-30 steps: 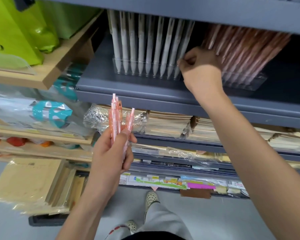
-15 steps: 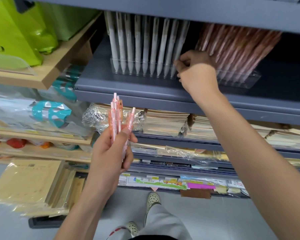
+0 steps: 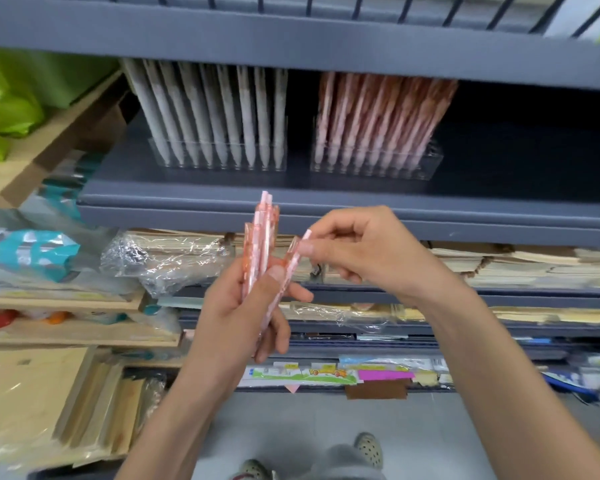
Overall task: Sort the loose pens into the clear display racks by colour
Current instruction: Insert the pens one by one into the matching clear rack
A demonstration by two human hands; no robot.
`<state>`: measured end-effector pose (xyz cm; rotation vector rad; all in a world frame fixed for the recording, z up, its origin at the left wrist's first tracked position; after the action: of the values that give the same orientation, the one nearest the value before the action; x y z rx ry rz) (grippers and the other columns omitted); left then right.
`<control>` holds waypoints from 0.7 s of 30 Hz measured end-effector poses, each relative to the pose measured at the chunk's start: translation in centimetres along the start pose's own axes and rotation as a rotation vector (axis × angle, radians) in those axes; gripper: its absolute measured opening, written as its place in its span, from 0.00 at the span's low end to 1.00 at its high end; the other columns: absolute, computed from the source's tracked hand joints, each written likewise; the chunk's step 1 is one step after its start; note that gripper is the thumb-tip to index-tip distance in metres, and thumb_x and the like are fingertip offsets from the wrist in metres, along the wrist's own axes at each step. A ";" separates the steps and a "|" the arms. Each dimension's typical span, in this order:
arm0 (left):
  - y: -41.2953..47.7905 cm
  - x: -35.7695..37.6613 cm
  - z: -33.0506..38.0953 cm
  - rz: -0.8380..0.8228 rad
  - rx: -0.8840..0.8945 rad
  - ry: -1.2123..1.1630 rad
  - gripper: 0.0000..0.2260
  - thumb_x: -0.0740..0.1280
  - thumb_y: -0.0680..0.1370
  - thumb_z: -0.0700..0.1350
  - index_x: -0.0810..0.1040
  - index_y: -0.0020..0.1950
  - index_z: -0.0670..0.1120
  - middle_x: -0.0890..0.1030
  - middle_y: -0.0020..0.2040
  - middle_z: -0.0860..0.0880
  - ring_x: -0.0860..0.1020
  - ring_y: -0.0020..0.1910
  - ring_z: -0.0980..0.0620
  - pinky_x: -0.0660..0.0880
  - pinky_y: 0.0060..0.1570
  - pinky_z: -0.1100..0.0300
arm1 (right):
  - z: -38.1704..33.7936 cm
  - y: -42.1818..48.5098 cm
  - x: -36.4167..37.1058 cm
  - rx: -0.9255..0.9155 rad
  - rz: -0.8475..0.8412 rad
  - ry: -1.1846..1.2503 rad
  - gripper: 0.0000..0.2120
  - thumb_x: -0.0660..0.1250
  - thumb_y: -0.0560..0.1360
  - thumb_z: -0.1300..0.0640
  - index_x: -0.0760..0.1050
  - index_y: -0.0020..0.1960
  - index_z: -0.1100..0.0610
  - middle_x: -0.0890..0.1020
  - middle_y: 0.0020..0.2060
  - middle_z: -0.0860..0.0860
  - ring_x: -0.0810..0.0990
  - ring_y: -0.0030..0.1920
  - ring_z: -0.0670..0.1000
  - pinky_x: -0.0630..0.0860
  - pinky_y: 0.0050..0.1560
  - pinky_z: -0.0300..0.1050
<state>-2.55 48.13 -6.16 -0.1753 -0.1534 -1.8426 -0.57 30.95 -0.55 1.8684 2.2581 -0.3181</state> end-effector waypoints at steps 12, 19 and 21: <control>2.5 13.4 -2.6 -0.058 -0.022 -0.063 0.05 0.63 0.81 0.51 0.79 0.52 0.54 0.77 0.36 0.49 0.63 0.20 0.55 0.61 0.19 0.67 | 2.1 -5.5 -13.0 -0.116 0.329 0.158 0.04 0.68 0.77 0.59 0.80 0.51 0.57 0.84 0.39 0.54 0.80 0.32 0.51 0.79 0.32 0.44; 3.1 16.6 -3.3 0.076 -0.015 -0.016 0.06 0.63 0.82 0.52 0.78 0.53 0.53 0.75 0.36 0.50 0.62 0.21 0.55 0.60 0.20 0.65 | 2.9 -4.9 -18.7 -0.141 0.404 0.130 0.05 0.69 0.76 0.62 0.79 0.52 0.56 0.86 0.39 0.52 0.85 0.40 0.52 0.81 0.42 0.43; 2.9 16.9 -3.8 0.121 -0.037 -0.037 0.06 0.64 0.82 0.54 0.76 0.54 0.53 0.71 0.33 0.50 0.61 0.22 0.55 0.59 0.20 0.65 | 2.6 -3.7 -21.3 -0.192 0.530 0.189 0.05 0.67 0.76 0.65 0.77 0.50 0.57 0.85 0.38 0.52 0.85 0.39 0.53 0.81 0.42 0.43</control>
<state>-4.50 30.67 -6.46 -0.2391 -0.1318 -1.7235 -0.20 9.48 3.09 2.3618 1.7149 0.1574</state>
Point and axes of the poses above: each hand's wrist, its own y-axis towards the middle knuckle, its own x-axis out of the palm, z = x × y, the point moved 4 cm from there along y, towards the middle knuckle
